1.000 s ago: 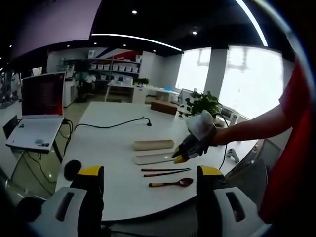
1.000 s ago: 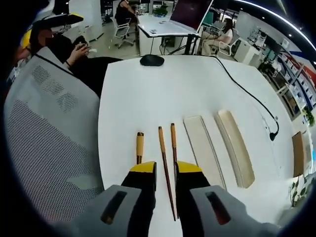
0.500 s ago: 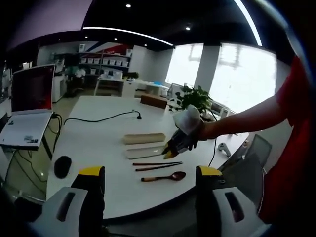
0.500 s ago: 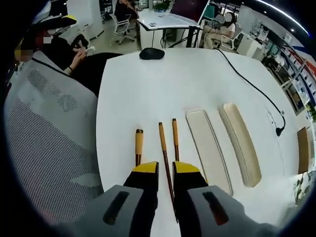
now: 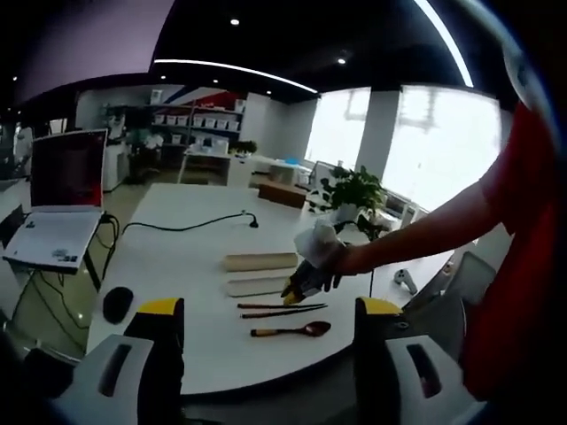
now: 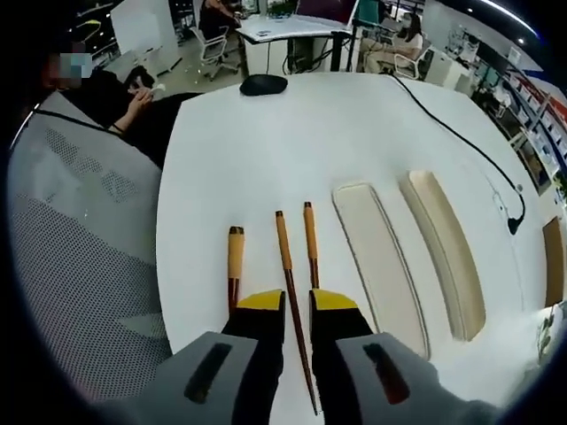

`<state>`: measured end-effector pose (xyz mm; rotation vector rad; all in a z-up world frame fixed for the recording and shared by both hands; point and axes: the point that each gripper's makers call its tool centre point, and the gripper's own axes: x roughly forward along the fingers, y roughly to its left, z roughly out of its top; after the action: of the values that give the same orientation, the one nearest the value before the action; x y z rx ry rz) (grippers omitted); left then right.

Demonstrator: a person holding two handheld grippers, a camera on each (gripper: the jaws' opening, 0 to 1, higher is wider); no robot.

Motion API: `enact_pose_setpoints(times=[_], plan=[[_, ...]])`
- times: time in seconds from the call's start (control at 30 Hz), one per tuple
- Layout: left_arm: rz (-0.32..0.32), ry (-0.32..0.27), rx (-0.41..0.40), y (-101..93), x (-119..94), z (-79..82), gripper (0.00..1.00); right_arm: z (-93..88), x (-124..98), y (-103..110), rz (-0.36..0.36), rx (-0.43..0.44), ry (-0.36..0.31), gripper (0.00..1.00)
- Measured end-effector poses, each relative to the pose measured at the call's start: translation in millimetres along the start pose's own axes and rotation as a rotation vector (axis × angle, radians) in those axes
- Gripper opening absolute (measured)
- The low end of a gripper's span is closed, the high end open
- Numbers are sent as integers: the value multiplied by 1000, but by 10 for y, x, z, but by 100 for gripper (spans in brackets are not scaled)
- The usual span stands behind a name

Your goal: Arrange the utensils inside the cutlery case until each visible utensil rests in its matching compartment.

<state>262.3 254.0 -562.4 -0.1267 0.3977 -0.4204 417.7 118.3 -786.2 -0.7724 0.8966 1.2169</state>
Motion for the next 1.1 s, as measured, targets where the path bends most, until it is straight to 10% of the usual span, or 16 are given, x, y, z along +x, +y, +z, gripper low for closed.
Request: enact_pose_setpoints(times=[1.1], plan=[[72,20,-31,186,22,-117,76,-126,319,76,48,-68,99,6]])
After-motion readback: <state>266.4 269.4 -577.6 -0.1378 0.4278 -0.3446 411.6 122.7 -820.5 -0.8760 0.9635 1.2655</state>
